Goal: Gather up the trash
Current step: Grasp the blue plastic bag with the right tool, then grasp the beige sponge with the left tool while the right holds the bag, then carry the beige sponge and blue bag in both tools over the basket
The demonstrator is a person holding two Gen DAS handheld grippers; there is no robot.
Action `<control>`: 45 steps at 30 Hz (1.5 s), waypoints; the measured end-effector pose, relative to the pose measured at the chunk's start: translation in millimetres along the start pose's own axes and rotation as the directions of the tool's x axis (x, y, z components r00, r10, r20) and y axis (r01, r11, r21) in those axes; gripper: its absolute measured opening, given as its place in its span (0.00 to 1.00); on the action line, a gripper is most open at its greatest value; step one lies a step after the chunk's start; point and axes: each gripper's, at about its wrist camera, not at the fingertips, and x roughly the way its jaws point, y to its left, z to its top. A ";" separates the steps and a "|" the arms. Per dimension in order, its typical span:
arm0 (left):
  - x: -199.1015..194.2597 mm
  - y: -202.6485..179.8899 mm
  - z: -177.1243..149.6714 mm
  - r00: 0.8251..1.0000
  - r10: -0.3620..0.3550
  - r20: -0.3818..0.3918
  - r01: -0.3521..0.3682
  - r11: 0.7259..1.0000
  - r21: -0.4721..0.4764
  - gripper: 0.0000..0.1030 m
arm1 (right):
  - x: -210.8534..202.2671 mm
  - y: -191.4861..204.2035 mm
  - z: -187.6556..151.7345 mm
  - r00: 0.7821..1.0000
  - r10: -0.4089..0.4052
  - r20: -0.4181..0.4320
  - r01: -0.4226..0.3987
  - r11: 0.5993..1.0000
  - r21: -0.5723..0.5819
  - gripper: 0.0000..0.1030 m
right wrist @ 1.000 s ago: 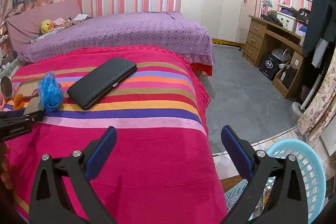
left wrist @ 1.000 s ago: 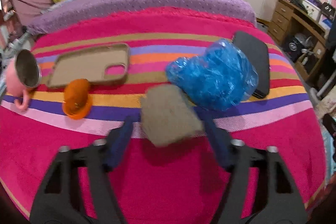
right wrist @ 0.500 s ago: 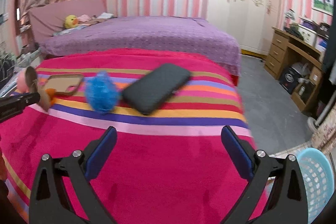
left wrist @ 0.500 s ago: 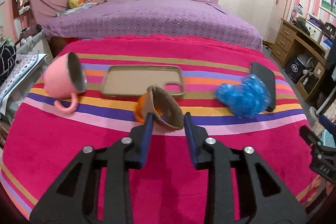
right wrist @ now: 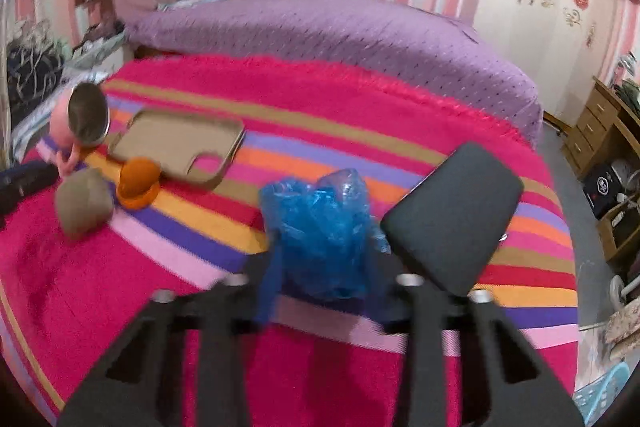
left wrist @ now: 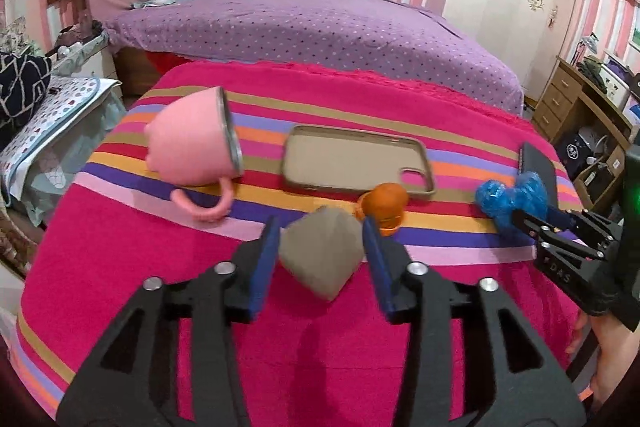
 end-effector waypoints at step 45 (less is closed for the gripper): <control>-3.2 -58.0 -40.4 0.998 0.062 -0.005 -0.061 0.988 0.142 0.52 | -107.4 -100.7 -98.0 0.982 -0.028 0.186 -0.018 0.970 0.241 0.21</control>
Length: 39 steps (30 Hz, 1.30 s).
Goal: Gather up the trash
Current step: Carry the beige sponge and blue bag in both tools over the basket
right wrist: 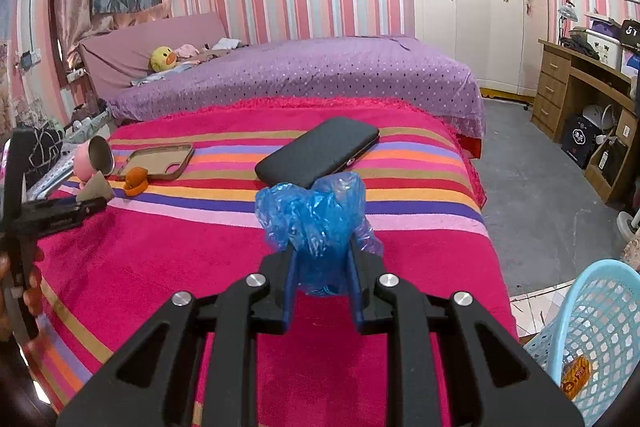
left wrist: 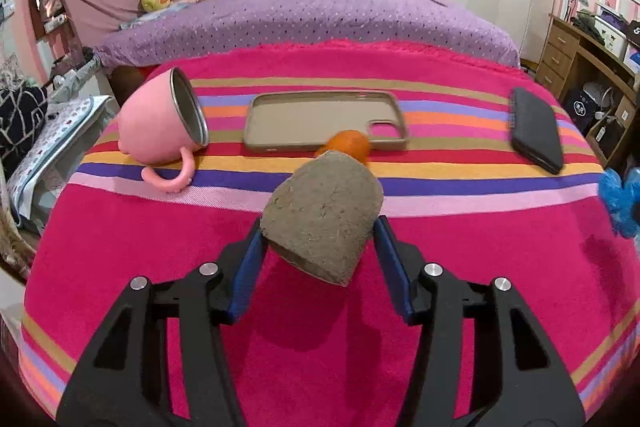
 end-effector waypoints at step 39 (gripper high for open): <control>-117.1 -295.7 -76.1 0.966 -0.239 0.098 0.217 0.957 0.192 0.52 | -167.2 -272.5 -70.8 0.940 -0.339 0.046 0.324 0.925 0.197 0.21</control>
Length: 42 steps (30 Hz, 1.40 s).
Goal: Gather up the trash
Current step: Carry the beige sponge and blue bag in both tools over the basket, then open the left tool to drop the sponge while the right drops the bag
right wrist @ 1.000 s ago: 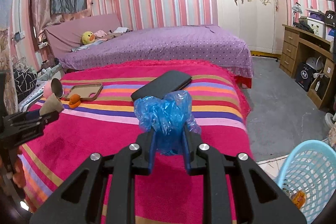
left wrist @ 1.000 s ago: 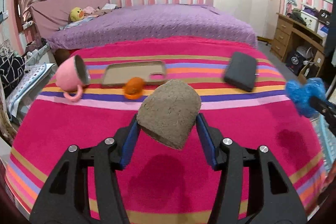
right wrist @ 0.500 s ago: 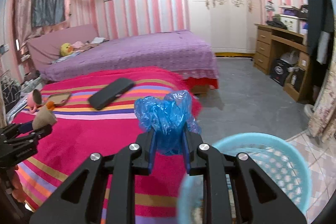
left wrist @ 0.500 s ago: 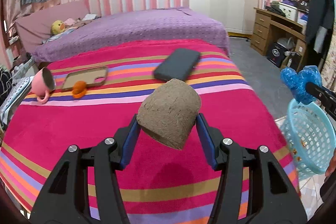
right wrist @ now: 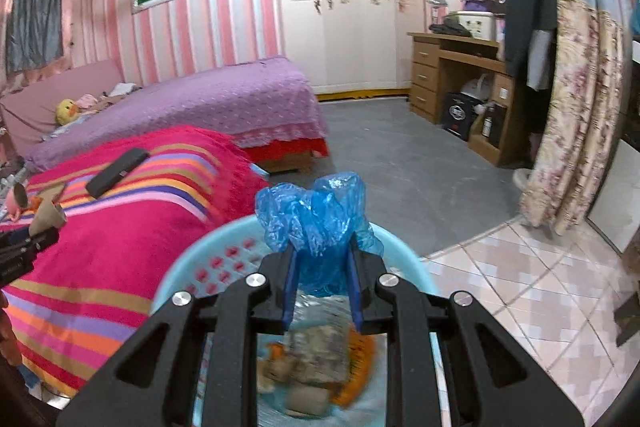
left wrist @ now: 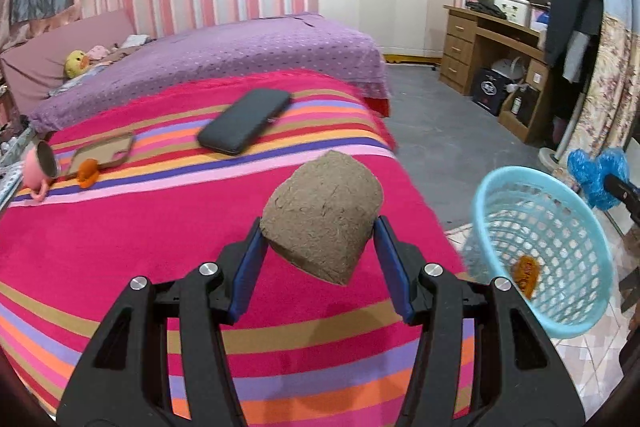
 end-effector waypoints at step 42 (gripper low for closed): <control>27.0 -85.7 13.6 0.996 -0.085 0.005 0.083 0.983 0.163 0.90 | 29.1 -14.3 -13.3 0.999 -0.032 -0.035 0.033 0.999 0.017 0.37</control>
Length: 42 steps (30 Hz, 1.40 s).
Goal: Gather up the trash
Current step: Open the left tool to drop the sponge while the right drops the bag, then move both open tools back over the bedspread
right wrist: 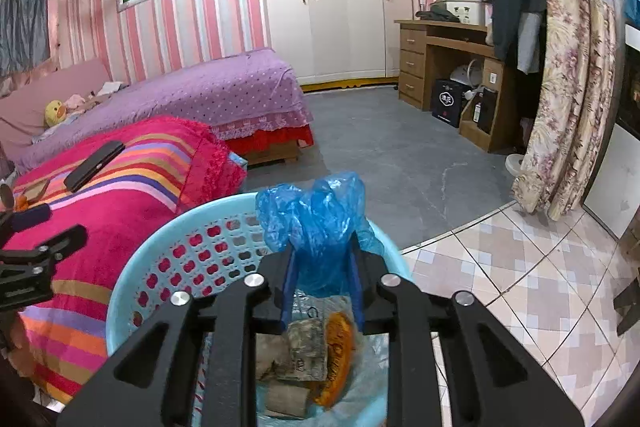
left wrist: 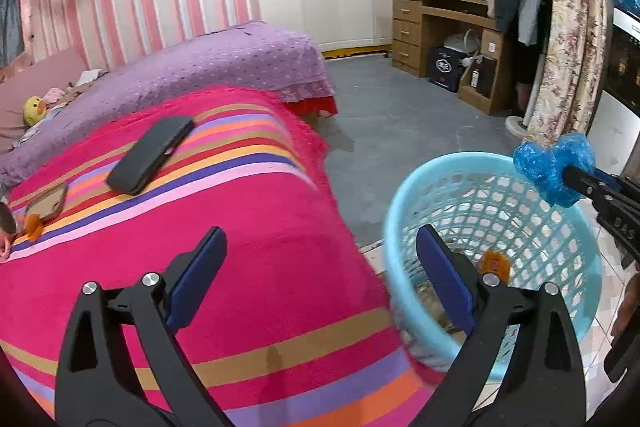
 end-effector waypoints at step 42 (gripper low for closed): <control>-40.2 334.7 -44.1 0.962 0.254 -0.096 -0.272 0.915 -0.299 0.94 | 22.1 259.5 42.2 0.989 0.145 0.014 -0.142 0.984 -0.108 0.95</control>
